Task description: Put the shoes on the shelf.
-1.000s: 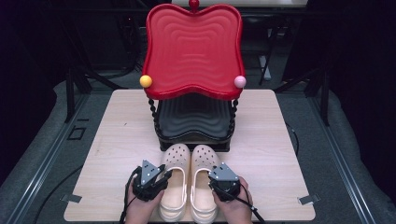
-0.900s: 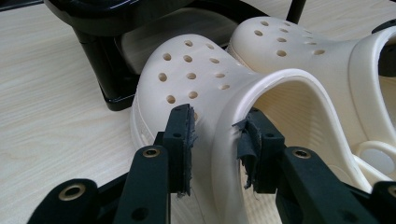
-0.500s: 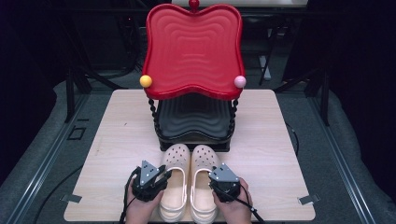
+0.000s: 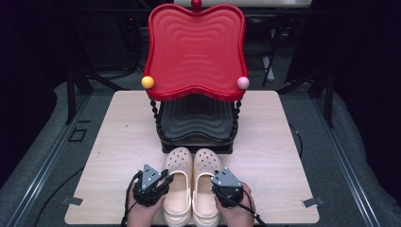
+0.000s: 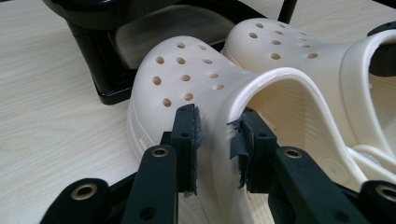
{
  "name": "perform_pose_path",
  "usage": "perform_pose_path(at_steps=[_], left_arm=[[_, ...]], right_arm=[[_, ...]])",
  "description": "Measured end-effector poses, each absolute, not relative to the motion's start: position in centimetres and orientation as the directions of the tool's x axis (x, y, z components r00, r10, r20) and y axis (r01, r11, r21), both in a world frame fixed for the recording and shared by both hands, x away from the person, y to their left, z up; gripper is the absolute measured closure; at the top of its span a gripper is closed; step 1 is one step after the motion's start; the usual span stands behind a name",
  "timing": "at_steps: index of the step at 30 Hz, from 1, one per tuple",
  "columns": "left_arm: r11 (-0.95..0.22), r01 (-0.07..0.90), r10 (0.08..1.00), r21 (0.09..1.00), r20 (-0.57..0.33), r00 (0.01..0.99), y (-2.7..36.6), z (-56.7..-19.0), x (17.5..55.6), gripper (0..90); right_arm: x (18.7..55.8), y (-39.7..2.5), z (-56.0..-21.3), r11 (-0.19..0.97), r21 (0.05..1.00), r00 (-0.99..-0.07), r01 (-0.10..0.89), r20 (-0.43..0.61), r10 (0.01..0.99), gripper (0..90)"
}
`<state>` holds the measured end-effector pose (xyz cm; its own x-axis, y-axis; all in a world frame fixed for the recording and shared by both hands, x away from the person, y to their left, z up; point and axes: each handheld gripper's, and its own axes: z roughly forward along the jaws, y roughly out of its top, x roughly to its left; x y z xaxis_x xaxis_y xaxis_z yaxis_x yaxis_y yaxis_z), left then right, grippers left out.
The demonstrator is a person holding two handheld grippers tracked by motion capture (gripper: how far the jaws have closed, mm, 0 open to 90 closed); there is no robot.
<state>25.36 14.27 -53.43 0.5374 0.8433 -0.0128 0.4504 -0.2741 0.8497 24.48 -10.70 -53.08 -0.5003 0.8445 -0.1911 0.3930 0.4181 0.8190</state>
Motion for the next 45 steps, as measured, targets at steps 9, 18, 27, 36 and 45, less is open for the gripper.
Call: perform_pose_path(at_steps=[9,18,27,36,45], left_arm=[[-0.289,0.433,0.843,0.854,0.013,0.538,14.5,-53.4,25.0,74.0],[-0.288,0.425,0.846,0.858,0.02,0.533,14.7,-53.4,24.8,75.6],[-0.285,0.424,0.85,0.86,0.022,0.527,15.3,-53.1,24.7,77.4],[-0.275,0.426,0.852,0.862,0.013,0.523,15.5,-52.5,24.4,78.9],[-0.258,0.398,0.854,0.88,0.016,0.519,15.8,-50.2,23.7,78.9]], right_arm=[[24.2,-11.2,-52.8,0.412,0.815,-0.488,0.408,-0.187,0.853,78.0],[24.1,-11.3,-52.7,0.418,0.816,-0.481,0.4,-0.201,0.853,79.2],[24.2,-11.8,-52.5,0.404,0.821,-0.473,0.402,-0.192,0.86,80.5],[23.9,-12.3,-51.9,0.386,0.832,-0.462,0.397,-0.182,0.868,81.0],[23.5,-12.6,-50.0,0.361,0.86,-0.449,0.362,-0.179,0.876,80.9]])
